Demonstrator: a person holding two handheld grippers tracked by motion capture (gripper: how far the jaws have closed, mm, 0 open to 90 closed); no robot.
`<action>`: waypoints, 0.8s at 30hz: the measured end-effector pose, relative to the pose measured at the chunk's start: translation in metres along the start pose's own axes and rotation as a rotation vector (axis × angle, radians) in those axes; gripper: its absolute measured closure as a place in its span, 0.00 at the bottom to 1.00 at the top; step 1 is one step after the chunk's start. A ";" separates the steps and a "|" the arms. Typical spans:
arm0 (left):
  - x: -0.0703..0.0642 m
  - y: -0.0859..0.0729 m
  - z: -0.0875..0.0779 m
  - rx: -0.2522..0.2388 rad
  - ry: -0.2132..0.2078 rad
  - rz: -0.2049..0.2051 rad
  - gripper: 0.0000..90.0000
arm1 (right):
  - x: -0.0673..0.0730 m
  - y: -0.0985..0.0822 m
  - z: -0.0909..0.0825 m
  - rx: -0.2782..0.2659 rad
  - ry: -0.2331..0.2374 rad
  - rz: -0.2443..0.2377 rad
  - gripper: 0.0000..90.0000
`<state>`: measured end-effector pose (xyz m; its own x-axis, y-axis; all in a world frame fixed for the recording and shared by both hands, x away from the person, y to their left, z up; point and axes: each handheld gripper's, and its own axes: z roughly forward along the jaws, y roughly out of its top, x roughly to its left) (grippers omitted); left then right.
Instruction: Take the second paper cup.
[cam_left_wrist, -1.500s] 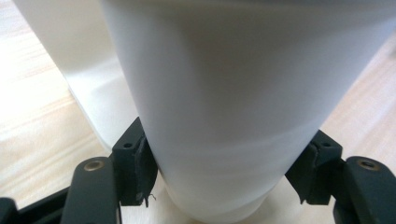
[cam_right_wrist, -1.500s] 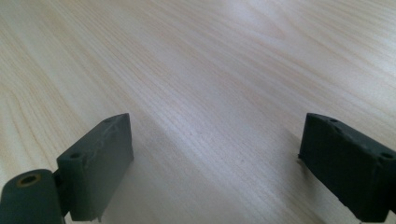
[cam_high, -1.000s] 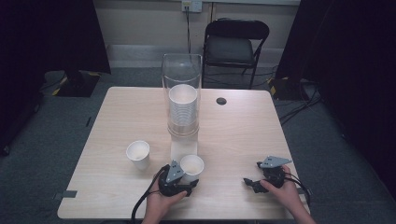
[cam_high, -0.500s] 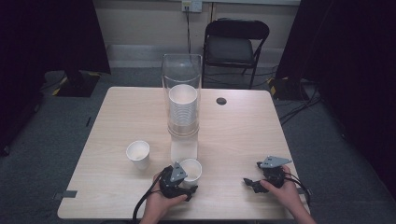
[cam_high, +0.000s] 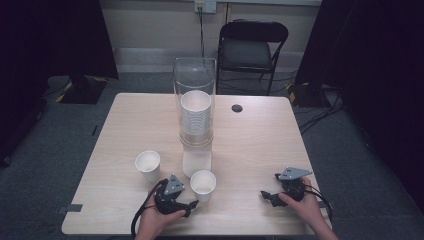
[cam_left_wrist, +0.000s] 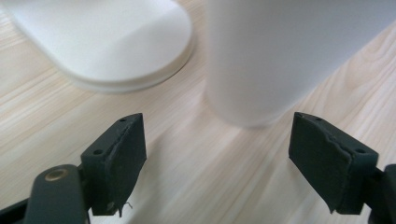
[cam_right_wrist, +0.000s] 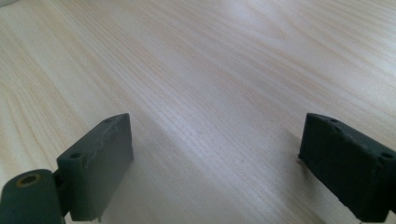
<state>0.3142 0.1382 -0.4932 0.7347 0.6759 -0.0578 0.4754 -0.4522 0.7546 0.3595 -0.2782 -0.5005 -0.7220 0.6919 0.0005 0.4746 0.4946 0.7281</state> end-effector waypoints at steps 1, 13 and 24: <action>0.000 0.000 0.000 0.000 0.000 0.000 0.20 | 0.000 0.000 0.000 0.000 0.000 0.000 0.10; 0.022 -0.017 -0.027 -0.036 0.027 -0.066 0.19 | 0.000 0.000 0.000 0.000 0.000 0.000 0.10; 0.043 -0.029 -0.047 -0.048 0.064 -0.101 0.18 | 0.000 0.000 0.000 0.000 0.000 -0.001 0.10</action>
<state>0.3090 0.2079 -0.4866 0.6513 0.7529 -0.0946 0.5207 -0.3526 0.7775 0.3595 -0.2782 -0.5005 -0.7222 0.6917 0.0000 0.4740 0.4948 0.7284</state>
